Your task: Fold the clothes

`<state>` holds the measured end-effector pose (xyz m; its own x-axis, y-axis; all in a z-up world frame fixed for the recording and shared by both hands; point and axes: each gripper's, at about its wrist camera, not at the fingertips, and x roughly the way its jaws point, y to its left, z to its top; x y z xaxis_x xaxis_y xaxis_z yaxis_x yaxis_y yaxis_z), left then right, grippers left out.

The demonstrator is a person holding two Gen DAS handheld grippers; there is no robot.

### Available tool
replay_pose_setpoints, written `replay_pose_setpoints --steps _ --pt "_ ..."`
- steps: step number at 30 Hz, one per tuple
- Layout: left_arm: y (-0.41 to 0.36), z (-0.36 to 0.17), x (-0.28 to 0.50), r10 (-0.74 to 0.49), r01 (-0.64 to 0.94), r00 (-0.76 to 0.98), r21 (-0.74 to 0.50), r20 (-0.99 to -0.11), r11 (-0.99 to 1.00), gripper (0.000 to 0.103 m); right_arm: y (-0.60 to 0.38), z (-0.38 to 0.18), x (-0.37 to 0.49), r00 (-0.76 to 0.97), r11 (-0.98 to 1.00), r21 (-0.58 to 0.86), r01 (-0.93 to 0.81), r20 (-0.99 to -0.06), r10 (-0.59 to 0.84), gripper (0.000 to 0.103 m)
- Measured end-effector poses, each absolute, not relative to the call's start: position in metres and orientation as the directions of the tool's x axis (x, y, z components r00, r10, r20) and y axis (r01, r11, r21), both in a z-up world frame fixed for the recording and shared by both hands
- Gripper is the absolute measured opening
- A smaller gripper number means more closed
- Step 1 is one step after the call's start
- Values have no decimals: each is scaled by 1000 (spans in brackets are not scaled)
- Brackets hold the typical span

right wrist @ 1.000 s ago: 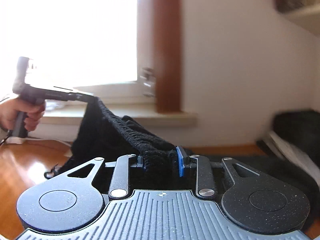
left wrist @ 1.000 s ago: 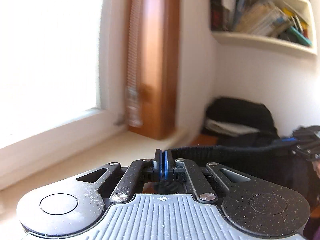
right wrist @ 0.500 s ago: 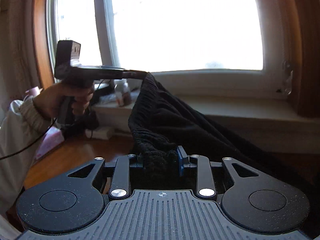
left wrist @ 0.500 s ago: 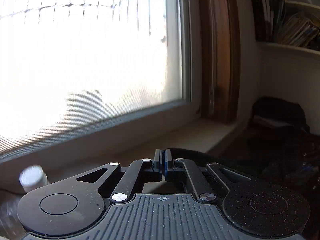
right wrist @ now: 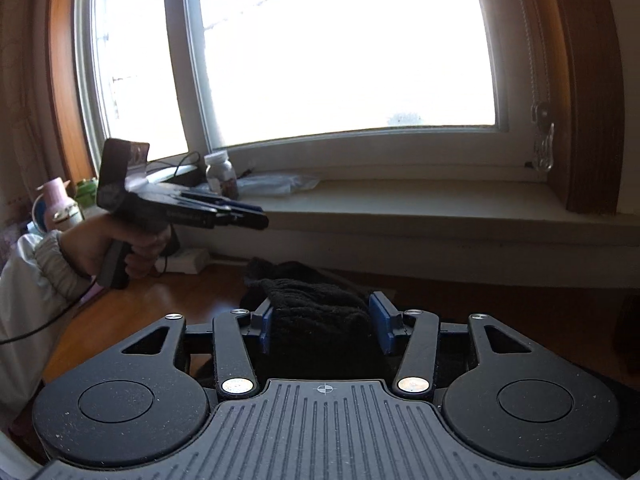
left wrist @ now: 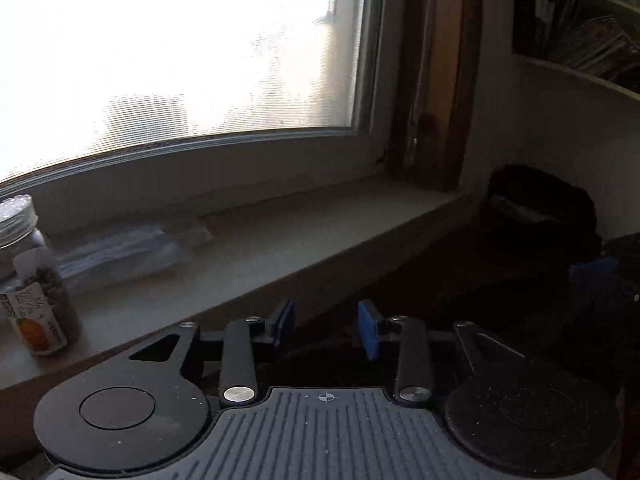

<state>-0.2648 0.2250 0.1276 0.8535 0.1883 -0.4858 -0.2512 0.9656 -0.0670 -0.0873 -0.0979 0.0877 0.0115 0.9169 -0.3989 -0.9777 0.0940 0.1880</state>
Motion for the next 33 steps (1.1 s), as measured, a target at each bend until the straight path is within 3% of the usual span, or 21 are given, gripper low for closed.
replay_pose_setpoints --steps 10,14,18,22,28,31,33 --pt "210 120 -230 125 -190 857 -82 -501 978 39 -118 86 -69 108 178 141 -974 -403 909 47" --pt "198 121 -221 99 -163 860 -87 -500 983 39 -115 51 -61 158 229 86 -970 -492 856 35" --pt "187 119 -206 76 -141 866 -95 -494 985 41 -100 4 -71 104 191 85 -978 -593 798 31" --pt "174 115 -188 48 -117 869 -111 -493 987 41 -90 -25 -93 40 136 103 -985 -639 768 26" --pt "158 105 -167 -10 -73 880 -156 -474 985 41 -82 -37 -119 -104 55 235 -971 -614 782 21" --pt "154 99 -160 -28 -59 887 -173 -462 983 52 -77 -37 -143 -130 9 221 -975 -605 785 20" --pt "155 91 -157 -39 -57 890 -195 -454 979 53 -78 -35 -151 -143 -12 216 -976 -603 785 20"
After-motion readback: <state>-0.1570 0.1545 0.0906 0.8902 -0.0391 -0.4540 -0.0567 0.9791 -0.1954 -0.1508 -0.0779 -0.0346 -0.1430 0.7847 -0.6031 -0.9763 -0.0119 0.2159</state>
